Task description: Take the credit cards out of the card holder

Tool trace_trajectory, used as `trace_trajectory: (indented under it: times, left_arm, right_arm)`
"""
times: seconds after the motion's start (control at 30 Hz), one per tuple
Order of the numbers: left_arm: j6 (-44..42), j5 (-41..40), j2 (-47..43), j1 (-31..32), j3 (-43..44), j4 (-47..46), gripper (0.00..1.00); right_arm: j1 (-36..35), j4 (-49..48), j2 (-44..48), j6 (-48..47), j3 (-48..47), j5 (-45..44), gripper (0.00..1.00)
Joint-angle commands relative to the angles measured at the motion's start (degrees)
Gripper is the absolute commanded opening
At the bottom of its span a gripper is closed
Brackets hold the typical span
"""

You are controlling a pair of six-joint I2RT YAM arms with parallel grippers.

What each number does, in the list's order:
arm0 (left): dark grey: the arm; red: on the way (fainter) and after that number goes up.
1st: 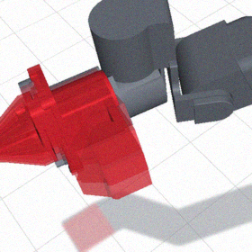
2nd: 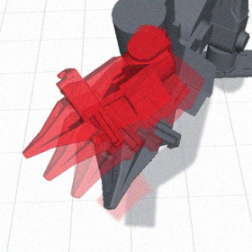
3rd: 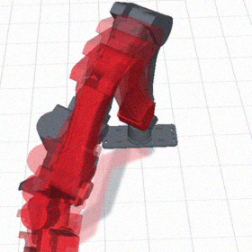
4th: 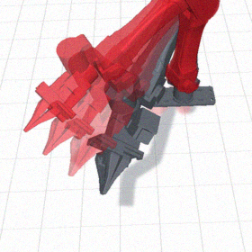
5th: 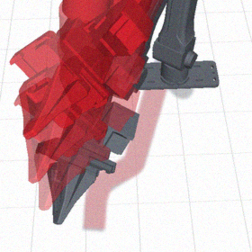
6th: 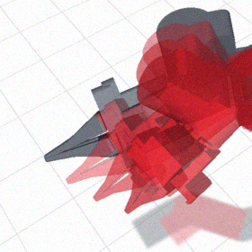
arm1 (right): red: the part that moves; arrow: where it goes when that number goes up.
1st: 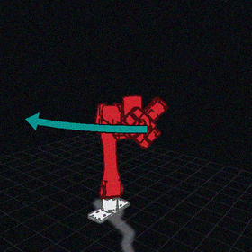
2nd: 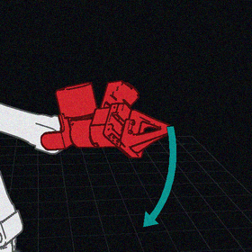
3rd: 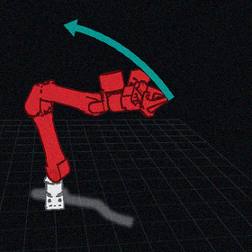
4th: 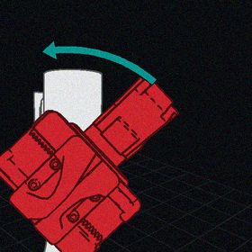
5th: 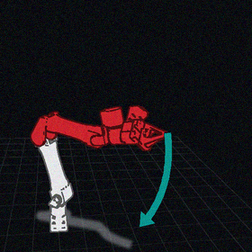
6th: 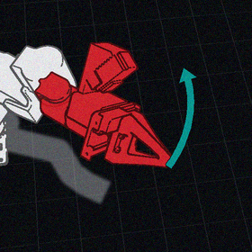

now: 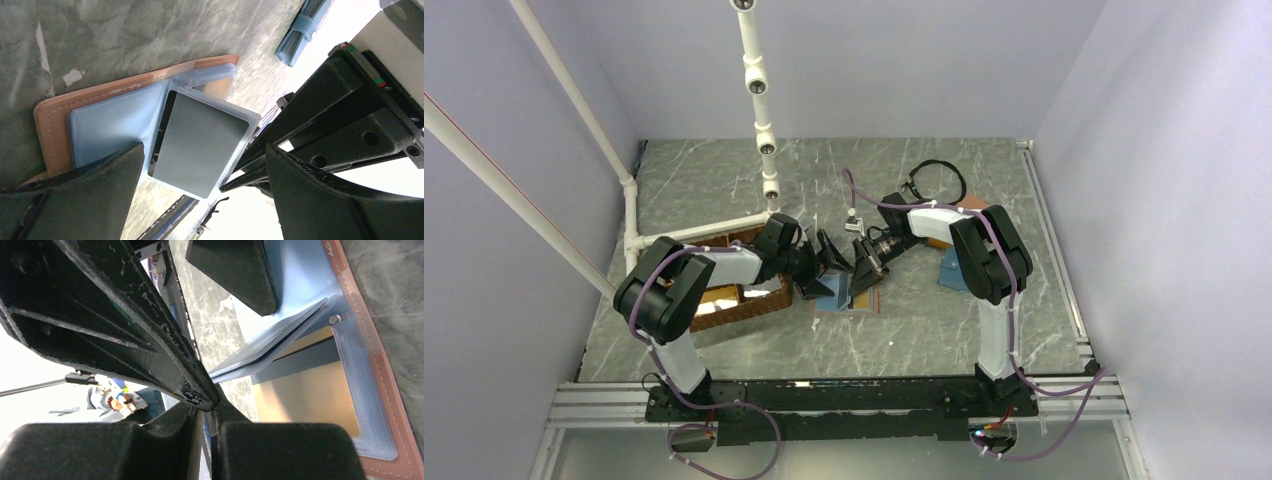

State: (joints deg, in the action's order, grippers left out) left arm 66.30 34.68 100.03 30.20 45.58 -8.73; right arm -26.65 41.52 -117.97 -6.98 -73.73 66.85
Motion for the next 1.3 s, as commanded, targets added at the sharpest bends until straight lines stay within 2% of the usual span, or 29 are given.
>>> trace_trajectory:
  times: [0.0,0.17,0.47,0.73,0.8,0.9,1.0,1.13,1.27]
  left_arm:
    - [1.65,0.26,0.45,0.01,-0.78,-4.62,1.0]
    - [3.51,0.1,0.11,-0.53,-2.6,-7.24,0.99]
    - [5.31,-0.79,-1.1,-1.31,-4.59,-9.44,0.99]
    - [5.34,-1.19,-2.11,-1.81,-5.14,-9.4,0.98]
    - [5.42,-1.23,-2.2,-1.86,-5.28,-9.53,0.96]
    - [5.67,-1.12,-2.21,-1.89,-5.65,-10.18,0.93]
    - [5.69,-0.95,-2.21,-1.89,-5.72,-10.44,0.85]
    - [5.58,-0.7,-2.05,-1.89,-5.67,-10.14,0.68]
    - [5.32,-0.73,-2.55,-1.89,-5.49,-9.35,0.61]
  right_arm:
    - [-0.67,-3.91,0.46,0.69,0.37,-2.64,0.09]
    - [-0.9,-2.69,-1.32,0.52,-2.38,-2.8,0.05]
    - [-1.38,-4.99,-0.62,3.9,-1.2,-12.48,0.03]
    - [-0.99,-3.09,2.8,0.81,0.85,-21.29,0.04]
    - [-0.51,-2.94,4.1,-0.02,1.84,-24.05,0.09]
    - [0.18,-2.14,5.91,-1.66,2.94,-26.46,0.23]
    - [0.69,-2.67,8.56,-2.84,3.95,-26.66,0.34]
    - [0.73,-2.81,11.67,-3.89,3.59,-25.21,0.39]
    - [0.73,-2.56,12.71,-4.89,3.09,-21.17,0.42]
